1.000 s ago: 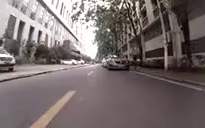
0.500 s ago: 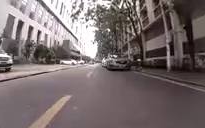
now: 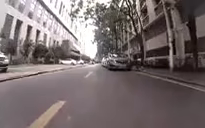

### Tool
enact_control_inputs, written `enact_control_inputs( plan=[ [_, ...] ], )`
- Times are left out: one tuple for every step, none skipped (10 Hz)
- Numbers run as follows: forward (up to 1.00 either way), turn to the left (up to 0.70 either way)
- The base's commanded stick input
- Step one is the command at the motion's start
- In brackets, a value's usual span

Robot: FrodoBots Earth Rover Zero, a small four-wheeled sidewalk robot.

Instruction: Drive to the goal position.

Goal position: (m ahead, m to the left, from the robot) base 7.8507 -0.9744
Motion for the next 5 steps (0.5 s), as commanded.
enact_control_inputs(
  plan=[
    [0.70, 0.00],
    [0.70, 0.00],
    [0.70, 0.00],
    [0.70, 0.00],
    [0.70, 0.00]
  ],
)
